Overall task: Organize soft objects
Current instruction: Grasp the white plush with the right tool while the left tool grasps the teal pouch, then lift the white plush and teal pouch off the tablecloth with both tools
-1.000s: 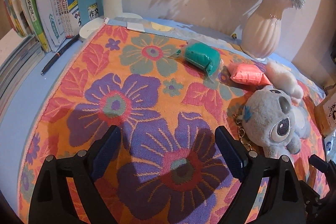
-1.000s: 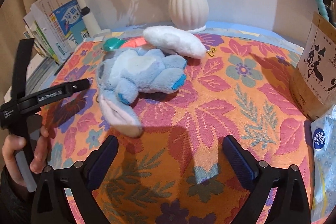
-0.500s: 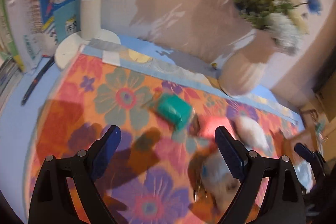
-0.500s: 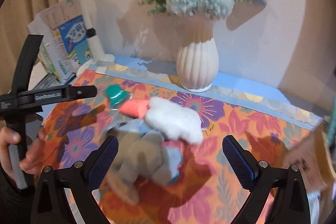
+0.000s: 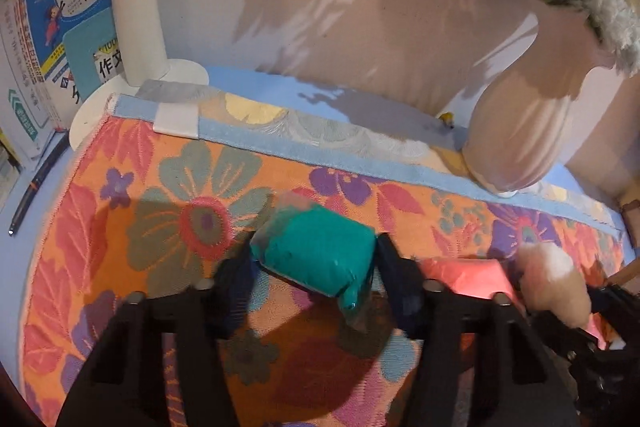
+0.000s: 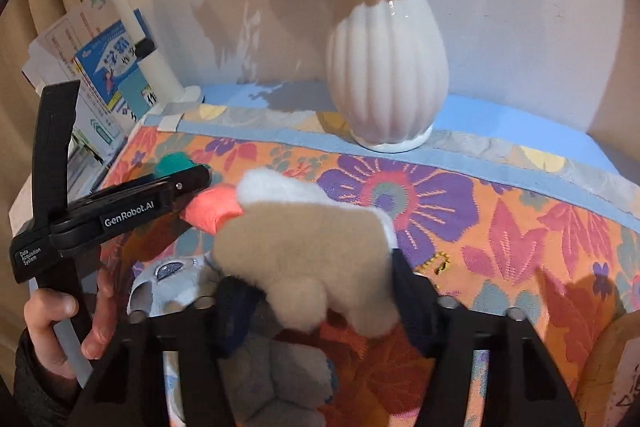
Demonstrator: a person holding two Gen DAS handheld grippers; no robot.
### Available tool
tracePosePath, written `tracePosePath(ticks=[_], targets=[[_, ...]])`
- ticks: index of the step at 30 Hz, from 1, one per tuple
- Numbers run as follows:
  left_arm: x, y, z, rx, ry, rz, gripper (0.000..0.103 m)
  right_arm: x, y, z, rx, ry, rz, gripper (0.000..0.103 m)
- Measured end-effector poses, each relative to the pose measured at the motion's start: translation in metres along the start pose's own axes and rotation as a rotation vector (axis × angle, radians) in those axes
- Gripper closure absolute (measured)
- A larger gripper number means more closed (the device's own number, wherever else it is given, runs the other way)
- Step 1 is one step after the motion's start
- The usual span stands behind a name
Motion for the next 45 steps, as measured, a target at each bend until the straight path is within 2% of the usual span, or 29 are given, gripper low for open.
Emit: tracePosePath(ticks=[3, 8, 12, 15, 17, 20, 21, 24, 26, 28, 30, 32, 36, 40, 43, 44, 45], targets=[[0.000, 0.000, -0.012, -0.040, -0.034, -0.019, 0.055, -0.010, 0.000, -0.018, -0.055, -0.002, 0.047, 0.048], [-0.008, -0.013, -0.055, -0.114, -0.066, -0.011, 0.055, -0.019, -0.011, -0.078, -0.116, -0.117, 0.063, 0.047], [-0.013, -0.044, -0.090, -0.132, -0.086, -0.016, 0.055, -0.031, -0.052, -0.112, -0.040, -0.231, 0.103, 0.047], [-0.016, -0.071, -0.114, -0.140, -0.083, -0.037, 0.055, -0.048, -0.094, -0.118, 0.094, -0.320, 0.198, 0.046], [-0.017, -0.087, -0.119, -0.118, -0.043, -0.034, 0.055, -0.048, -0.117, -0.118, 0.143, -0.311, 0.243, 0.046], [-0.018, -0.108, -0.120, -0.090, -0.037, -0.036, 0.055, -0.041, -0.140, -0.118, 0.219, -0.269, 0.302, 0.044], [-0.018, -0.113, -0.121, -0.090, -0.035, -0.034, 0.055, -0.036, -0.143, -0.119, 0.234, -0.227, 0.308, 0.042], [-0.018, -0.122, -0.125, -0.111, -0.034, -0.013, 0.055, -0.014, -0.148, -0.129, 0.245, -0.017, 0.272, 0.037], [-0.022, -0.122, -0.129, -0.143, -0.057, 0.010, 0.055, -0.006, -0.152, -0.140, 0.231, 0.048, 0.237, 0.036], [-0.022, -0.122, -0.125, -0.133, -0.059, 0.017, 0.055, -0.008, -0.153, -0.150, 0.193, 0.033, 0.216, 0.033], [-0.024, -0.123, -0.121, -0.113, -0.048, 0.023, 0.055, -0.014, -0.153, -0.155, 0.159, -0.034, 0.181, 0.021], [-0.028, -0.124, -0.123, -0.119, -0.052, 0.041, 0.055, -0.017, -0.149, -0.158, 0.118, -0.106, 0.118, 0.014], [-0.031, -0.125, -0.127, -0.135, -0.056, 0.060, 0.054, -0.019, -0.140, -0.137, 0.110, -0.161, -0.005, 0.014], [-0.027, -0.125, -0.128, -0.139, -0.060, 0.034, 0.054, -0.013, -0.137, -0.113, 0.121, -0.104, -0.108, 0.014], [-0.025, -0.125, -0.127, -0.138, -0.050, 0.023, 0.054, -0.005, -0.134, -0.103, 0.086, -0.078, -0.163, 0.014], [-0.025, -0.125, -0.127, -0.137, -0.043, 0.024, 0.054, -0.004, -0.134, -0.098, 0.086, -0.071, -0.170, 0.015], [-0.026, -0.125, -0.127, -0.136, -0.037, 0.029, 0.054, -0.002, -0.133, -0.093, 0.095, -0.054, -0.170, 0.022]])
Point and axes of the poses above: each gripper's, at about its wrist camera, not at the fingertips, and z roughly the way its jaws point, x to its left, y to its top, the point moved 5 cm from there along z, roughly the way its jaws point, and after that the axes turned 10 degrees about -y, right-handed, at the moved point
